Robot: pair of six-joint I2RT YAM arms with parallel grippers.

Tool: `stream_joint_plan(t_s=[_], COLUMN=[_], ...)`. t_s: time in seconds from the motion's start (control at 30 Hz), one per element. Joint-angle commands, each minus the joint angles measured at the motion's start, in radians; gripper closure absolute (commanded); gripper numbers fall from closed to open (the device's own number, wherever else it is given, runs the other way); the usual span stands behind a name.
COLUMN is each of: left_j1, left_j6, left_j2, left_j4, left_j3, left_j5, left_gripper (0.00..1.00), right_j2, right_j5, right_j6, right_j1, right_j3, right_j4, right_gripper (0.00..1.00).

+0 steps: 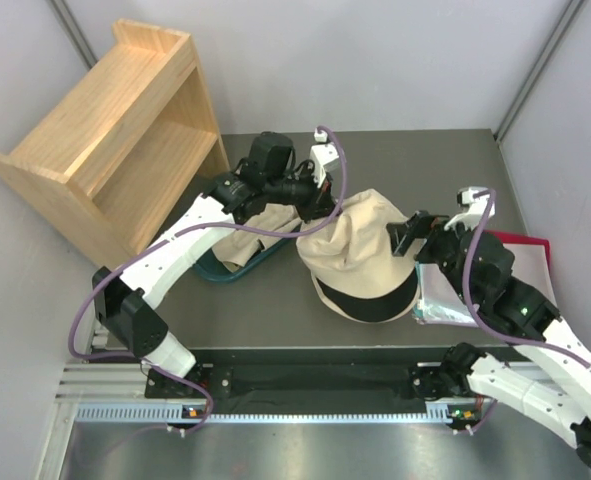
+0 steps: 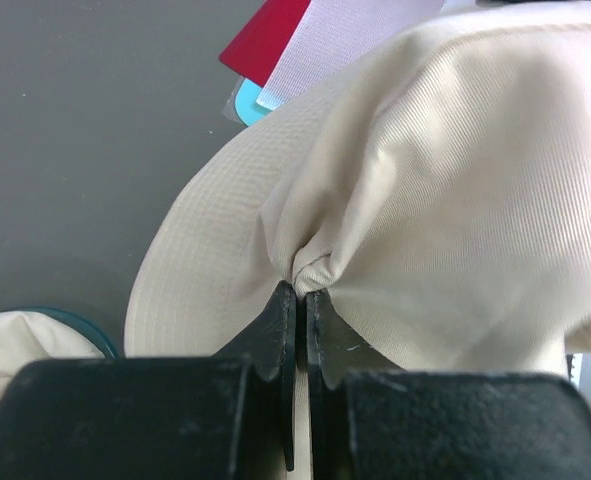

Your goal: Stack the hats

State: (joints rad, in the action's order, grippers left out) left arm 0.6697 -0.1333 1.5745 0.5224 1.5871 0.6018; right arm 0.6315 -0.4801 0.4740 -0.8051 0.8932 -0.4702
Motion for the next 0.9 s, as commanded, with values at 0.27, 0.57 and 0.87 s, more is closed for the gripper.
stream_joint_plan(t_s=[0.27, 0.57, 0.87], left_j1=[0.001, 0.002, 0.002], left_j6=[-0.025, 0.0, 0.021], left_j2=[-0.034, -0.037, -0.036], left_j4=[-0.134, -0.235, -0.294], left_j3=[-0.03, -0.062, -0.068], left_j5=[-0.017, -0.06, -0.073], left_gripper=[1.0, 1.0, 1.0], right_j2=[0.057, 0.005, -0.142], right_j5=[0.675, 0.822, 0.879], right_j6=[0.003, 0.139, 0.268], right_j1=[0.506, 0.61, 0.635], right_j3=[-0.098, -0.22, -0.33], right_j4=[0.251, 0.283, 0.309], right_gripper=[0.02, 0.04, 0.08])
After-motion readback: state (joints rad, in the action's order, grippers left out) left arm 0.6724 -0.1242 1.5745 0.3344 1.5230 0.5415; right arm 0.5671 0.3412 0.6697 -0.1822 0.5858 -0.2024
